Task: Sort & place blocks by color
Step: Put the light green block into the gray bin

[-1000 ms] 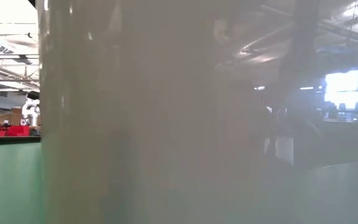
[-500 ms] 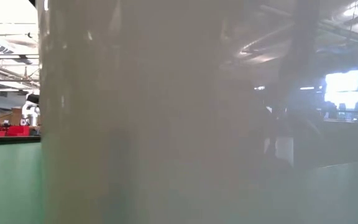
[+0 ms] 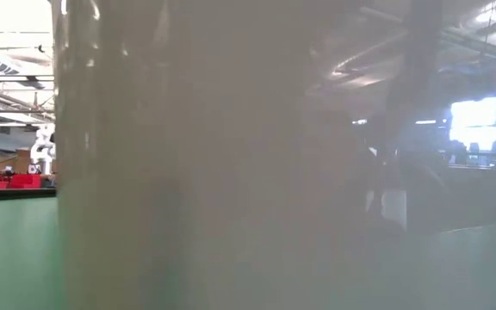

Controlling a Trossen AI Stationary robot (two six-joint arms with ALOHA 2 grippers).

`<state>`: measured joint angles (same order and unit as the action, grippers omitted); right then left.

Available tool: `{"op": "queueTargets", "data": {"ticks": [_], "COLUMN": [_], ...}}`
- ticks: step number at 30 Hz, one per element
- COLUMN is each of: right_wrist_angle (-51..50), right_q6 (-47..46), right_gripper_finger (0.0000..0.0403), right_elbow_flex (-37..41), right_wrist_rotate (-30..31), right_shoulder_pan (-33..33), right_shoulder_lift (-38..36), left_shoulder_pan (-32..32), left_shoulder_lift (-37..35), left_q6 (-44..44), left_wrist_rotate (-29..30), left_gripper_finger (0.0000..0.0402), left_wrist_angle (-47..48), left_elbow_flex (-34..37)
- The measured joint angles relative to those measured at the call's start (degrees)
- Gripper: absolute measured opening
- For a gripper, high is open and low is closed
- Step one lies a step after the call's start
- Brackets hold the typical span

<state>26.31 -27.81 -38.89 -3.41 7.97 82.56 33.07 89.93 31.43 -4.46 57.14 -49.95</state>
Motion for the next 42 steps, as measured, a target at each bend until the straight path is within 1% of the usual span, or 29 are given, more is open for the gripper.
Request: {"op": "queueTargets", "data": {"ticks": [3,8,10,12,15,16,24,30,35,39,42], "right_wrist_angle": [0.0,0.0,0.0,0.0,0.0,0.0,0.0,0.0,0.0,0.0,0.0], "right_q6": [0.0,0.0,0.0,0.0,-0.2,-0.6,-1.9,-2.0,-2.0,-2.0,-2.0], "right_gripper_finger": [0.0260,0.0260,0.0260,0.0260,0.0260,0.0260,0.0260,0.0260,0.0260,0.0260,0.0260], "right_elbow_flex": [0.0,0.0,0.0,0.0,0.0,0.0,0.0,0.0,0.0,0.0,0.0], "right_wrist_rotate": [-1.4,-1.4,-1.4,-1.4,-1.4,-1.4,-1.4,-1.4,-1.4,-1.4,-1.4], "right_shoulder_pan": [0.0,0.0,0.0,0.0,0.0,0.0,-0.1,-0.1,-0.1,-0.1,-0.1], "right_shoulder_lift": [0.0,0.0,0.0,0.0,0.0,0.0,0.0,0.0,0.0,0.0,0.0], "left_shoulder_pan": [-2.7,-5.9,-6.1,-6.0,-6.0,-6.1,-6.2,-7.3,-9.0,-9.8,-10.0], "left_shoulder_lift": [0.0,0.0,0.0,0.0,-0.1,-0.1,-0.1,-0.1,0.5,1.1,1.8], "left_q6": [-4.9,-10.9,-12.2,-13.2,-14.4,-14.6,-12.7,-15.5,-18.2,-18.3,-17.4], "left_wrist_rotate": [0.9,10.9,12.2,11.0,5.6,4.6,4.0,-0.1,0.4,2.9,3.5], "left_gripper_finger": [0.0209,0.0209,0.0209,0.0209,0.0209,0.0209,0.0209,0.0209,0.0209,0.0209,0.0209], "left_wrist_angle": [-0.3,-0.5,-1.6,-3.7,-6.7,-7.3,-7.3,-7.3,-7.9,-9.2,-11.4], "left_elbow_flex": [0.0,-0.1,-0.1,-0.1,-0.1,-0.1,-0.1,-0.1,-0.2,0.4,1.1]}}
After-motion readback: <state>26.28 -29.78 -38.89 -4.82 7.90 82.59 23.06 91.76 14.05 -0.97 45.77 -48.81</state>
